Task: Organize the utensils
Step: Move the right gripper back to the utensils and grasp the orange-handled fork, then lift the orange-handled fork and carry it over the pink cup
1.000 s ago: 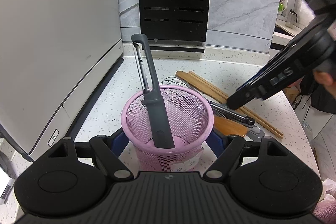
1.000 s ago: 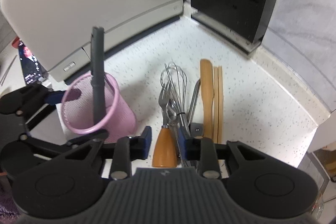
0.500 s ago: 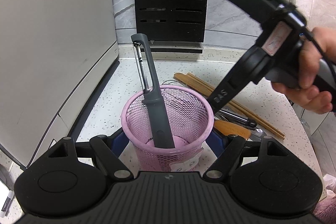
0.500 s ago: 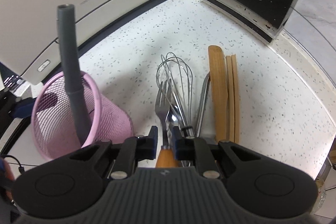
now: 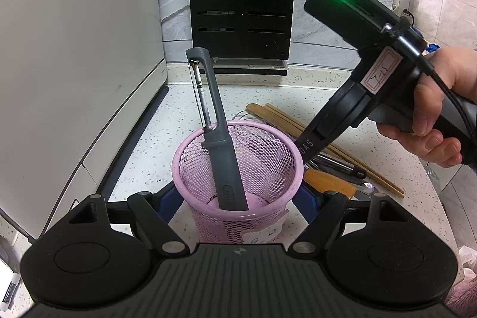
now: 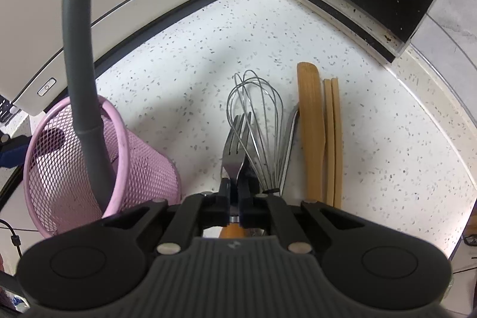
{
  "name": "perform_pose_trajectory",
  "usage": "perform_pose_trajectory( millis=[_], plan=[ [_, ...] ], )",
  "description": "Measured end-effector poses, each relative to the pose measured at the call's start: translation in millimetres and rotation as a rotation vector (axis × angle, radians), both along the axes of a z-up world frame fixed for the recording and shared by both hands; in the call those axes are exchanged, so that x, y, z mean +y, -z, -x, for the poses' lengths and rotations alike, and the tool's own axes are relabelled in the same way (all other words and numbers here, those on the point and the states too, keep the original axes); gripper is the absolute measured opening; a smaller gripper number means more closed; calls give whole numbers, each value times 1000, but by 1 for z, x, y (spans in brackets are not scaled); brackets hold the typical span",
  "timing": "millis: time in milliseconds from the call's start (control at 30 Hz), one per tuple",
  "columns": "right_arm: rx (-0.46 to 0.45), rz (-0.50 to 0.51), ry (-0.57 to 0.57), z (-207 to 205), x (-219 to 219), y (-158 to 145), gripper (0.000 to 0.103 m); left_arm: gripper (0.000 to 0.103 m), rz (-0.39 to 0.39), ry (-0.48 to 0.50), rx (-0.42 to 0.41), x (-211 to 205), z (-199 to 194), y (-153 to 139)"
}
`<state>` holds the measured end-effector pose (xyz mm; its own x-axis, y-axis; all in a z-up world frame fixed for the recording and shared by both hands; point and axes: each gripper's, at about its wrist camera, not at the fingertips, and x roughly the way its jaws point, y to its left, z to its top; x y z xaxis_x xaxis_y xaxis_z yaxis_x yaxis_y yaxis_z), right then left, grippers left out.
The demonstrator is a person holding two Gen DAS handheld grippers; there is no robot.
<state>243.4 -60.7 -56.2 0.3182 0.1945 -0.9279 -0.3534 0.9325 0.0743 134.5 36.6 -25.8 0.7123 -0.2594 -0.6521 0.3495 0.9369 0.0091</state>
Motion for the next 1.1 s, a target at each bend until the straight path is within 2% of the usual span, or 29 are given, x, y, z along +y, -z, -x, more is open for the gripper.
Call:
perform_pose_trajectory(
  millis=[567,733,1100],
  plan=[
    [-59,-81,-122,29,-3,-25,0,91,0,2,0,0,0,0],
    [-68,-132,-148,42,-11,-36,0,91,0,3,-1,0,-1,0],
    [-256,-153,-110,65,-32,-81,0,91,-1,4,0,0,0,1]
  ],
)
